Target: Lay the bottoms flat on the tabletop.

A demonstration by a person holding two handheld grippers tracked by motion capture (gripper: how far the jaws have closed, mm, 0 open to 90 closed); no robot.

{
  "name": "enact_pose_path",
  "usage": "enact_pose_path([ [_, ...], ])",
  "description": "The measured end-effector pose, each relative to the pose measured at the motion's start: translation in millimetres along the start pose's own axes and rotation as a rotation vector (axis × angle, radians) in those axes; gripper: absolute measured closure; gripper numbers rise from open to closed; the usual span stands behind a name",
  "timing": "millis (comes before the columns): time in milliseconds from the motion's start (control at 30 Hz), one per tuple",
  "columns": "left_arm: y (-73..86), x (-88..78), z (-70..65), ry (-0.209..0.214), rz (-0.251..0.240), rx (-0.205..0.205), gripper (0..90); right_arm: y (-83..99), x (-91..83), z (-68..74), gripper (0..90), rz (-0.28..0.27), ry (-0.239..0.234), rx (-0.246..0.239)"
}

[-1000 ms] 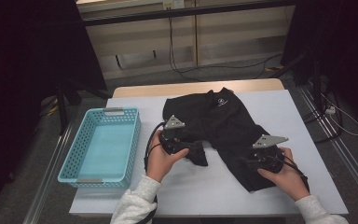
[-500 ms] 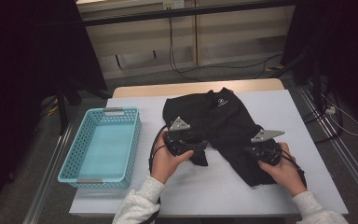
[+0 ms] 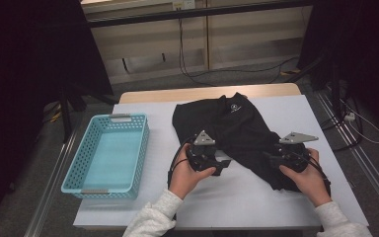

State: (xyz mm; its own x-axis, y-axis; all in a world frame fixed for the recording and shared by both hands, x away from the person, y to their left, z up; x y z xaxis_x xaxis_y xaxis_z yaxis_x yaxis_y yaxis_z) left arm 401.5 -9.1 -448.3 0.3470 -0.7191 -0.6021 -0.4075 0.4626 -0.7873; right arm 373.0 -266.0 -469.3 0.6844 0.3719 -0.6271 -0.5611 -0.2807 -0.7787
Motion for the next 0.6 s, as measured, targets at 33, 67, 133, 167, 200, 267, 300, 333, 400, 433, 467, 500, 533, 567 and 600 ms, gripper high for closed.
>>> enact_pose_path([
  [33, -0.2, -0.1, 0.4, -0.003, 0.001, -0.001, 28.8, -0.9, -3.7, 2.0, 45.4, -0.013, -0.004, -0.001],
  [67, -0.4, 0.2, 1.2, -0.006, -0.001, -0.007, 28.1, -1.6, -7.3, 4.7, 46.2, -0.022, -0.011, -0.009],
  [133, -0.3, 0.4, 2.8, -0.01, 0.003, -0.007, 27.0, -2.1, -13.8, 12.4, 48.8, -0.036, -0.029, -0.022],
  [167, -0.4, 0.6, 3.4, -0.012, 0.003, -0.007, 27.0, -1.5, -15.5, 18.0, 52.5, -0.036, -0.043, -0.032],
  [200, -0.5, 0.6, 4.1, -0.014, 0.006, -0.005, 27.0, -0.6, -16.2, 25.0, 55.5, -0.033, -0.069, -0.046],
  [267, -1.5, 0.6, 4.1, -0.016, 0.001, -0.013, 27.0, 2.8, -13.6, 41.1, 59.1, 0.0, -0.117, -0.096],
  [300, -1.9, 0.5, 4.2, -0.017, 0.002, -0.008, 27.0, 4.8, -10.7, 48.3, 60.0, 0.026, -0.131, -0.121],
  [333, -2.1, 0.3, 4.1, -0.016, 0.002, -0.007, 27.0, 7.0, -7.2, 54.8, 61.2, 0.046, -0.148, -0.134],
  [400, -2.7, -0.1, 3.5, -0.017, 0.0, -0.008, 27.0, 12.4, 1.9, 61.2, 61.0, 0.1, -0.141, -0.17],
  [433, -2.9, -0.4, 3.7, -0.015, -0.003, -0.009, 27.0, 14.4, 6.1, 61.6, 61.3, 0.116, -0.136, -0.189],
  [467, -2.8, -0.8, 4.2, -0.015, 0.0, -0.01, 27.0, 15.6, 9.4, 61.9, 64.6, 0.115, -0.144, -0.193],
  [500, -2.6, -0.7, 4.8, -0.017, -0.001, -0.012, 27.0, 15.6, 10.2, 62.2, 71.1, 0.104, -0.159, -0.186],
  [533, -2.2, -1.2, 5.7, -0.023, 0.003, -0.015, 26.8, 14.9, 10.5, 61.7, 76.9, 0.108, -0.157, -0.171],
  [567, -1.7, -1.2, 6.6, -0.023, 0.002, -0.016, 26.6, 14.0, 11.2, 60.7, 80.6, 0.112, -0.147, -0.18],
  [600, -1.3, -1.1, 7.0, -0.022, 0.005, -0.018, 26.7, 13.5, 12.0, 59.9, 85.5, 0.113, -0.151, -0.174],
])
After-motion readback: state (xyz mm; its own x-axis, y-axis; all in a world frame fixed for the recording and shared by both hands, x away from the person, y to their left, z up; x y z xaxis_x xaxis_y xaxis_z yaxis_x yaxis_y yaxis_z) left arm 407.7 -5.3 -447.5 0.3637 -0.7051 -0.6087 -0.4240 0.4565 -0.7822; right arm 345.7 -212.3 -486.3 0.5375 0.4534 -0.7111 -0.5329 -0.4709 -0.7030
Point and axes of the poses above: each handheld gripper's, and its own axes: x roughly forward along the jaws, y roughly out of its underside, z roughly to its left, the point moved 4 cm from there along x, roughly forward along the jaws, and after that the axes turned 3 degrees about -y, right-handed, at the moved point
